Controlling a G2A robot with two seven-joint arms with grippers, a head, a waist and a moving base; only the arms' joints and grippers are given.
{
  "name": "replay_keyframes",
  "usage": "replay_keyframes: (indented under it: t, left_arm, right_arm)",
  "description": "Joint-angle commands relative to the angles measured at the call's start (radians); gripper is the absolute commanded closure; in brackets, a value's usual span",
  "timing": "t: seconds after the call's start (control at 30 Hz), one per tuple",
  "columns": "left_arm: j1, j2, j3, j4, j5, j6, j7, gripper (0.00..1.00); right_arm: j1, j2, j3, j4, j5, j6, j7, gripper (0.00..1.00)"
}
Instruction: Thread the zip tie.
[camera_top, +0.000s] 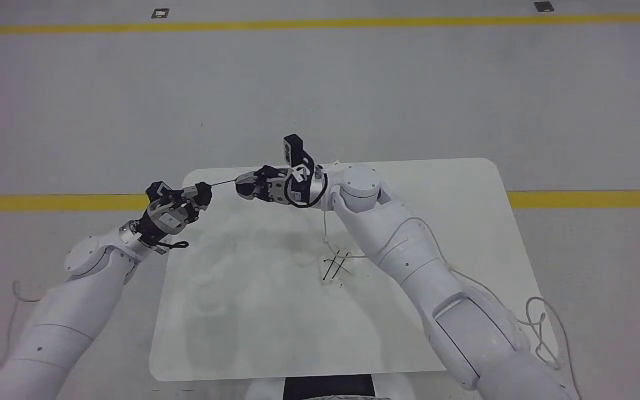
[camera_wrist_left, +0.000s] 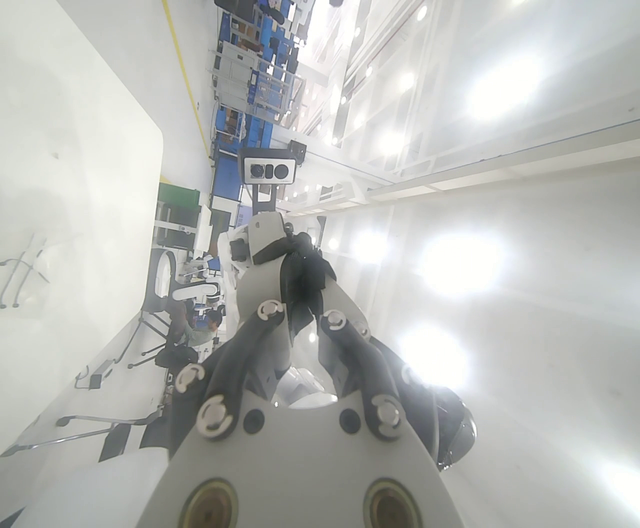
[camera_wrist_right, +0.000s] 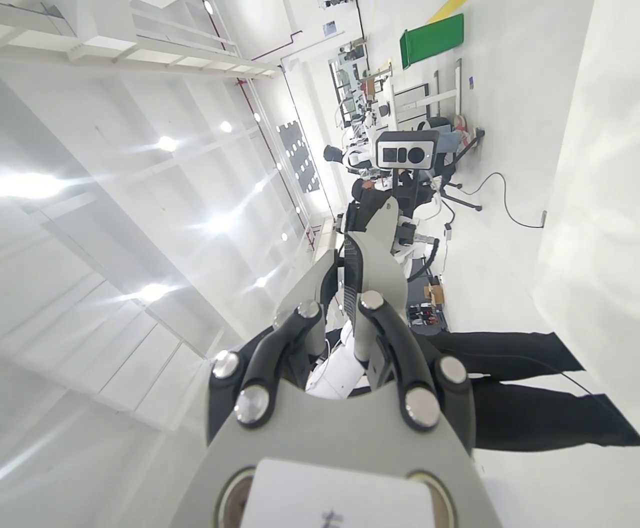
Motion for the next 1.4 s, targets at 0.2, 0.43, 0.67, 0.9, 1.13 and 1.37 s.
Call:
replay_keyframes:
  t: [0.2,0.43,0.67,0.9,1.13,1.37]
  left_arm:
    - [0.000,0.000,0.000,0.000,0.000,0.000,0.000,0.00]
    - [0.000,0.000,0.000,0.000,0.000,0.000,0.000,0.00]
    - [0.000,0.000,0.000,0.000,0.000,0.000,0.000,0.00]
    - [-0.001,-0.005,0.002,-0.009,0.008,-0.028,-0.085,0.00]
    - [-0.053,-0.024,0.021,0.059,-0.028,-0.031,-0.254,0.00]
    - [-0.081,-0.032,0.032,0.083,-0.036,-0.038,-0.344,0.00]
  right_arm:
    - [0.000,0.009,0.010,-0.003,-0.021,-0.010,-0.006,1.00]
    - [-0.011,0.021,0.034,-0.026,-0.021,-0.031,-0.014,1.00]
    - [-0.011,0.021,0.034,-0.026,-0.021,-0.031,-0.014,1.00]
    - [-0.050,0.024,0.055,-0.062,0.045,-0.038,0.022,1.00]
    - [-0.065,0.020,0.058,-0.040,0.149,-0.031,0.122,1.00]
    - [-0.060,0.016,0.056,-0.023,0.175,-0.032,0.136,1.00]
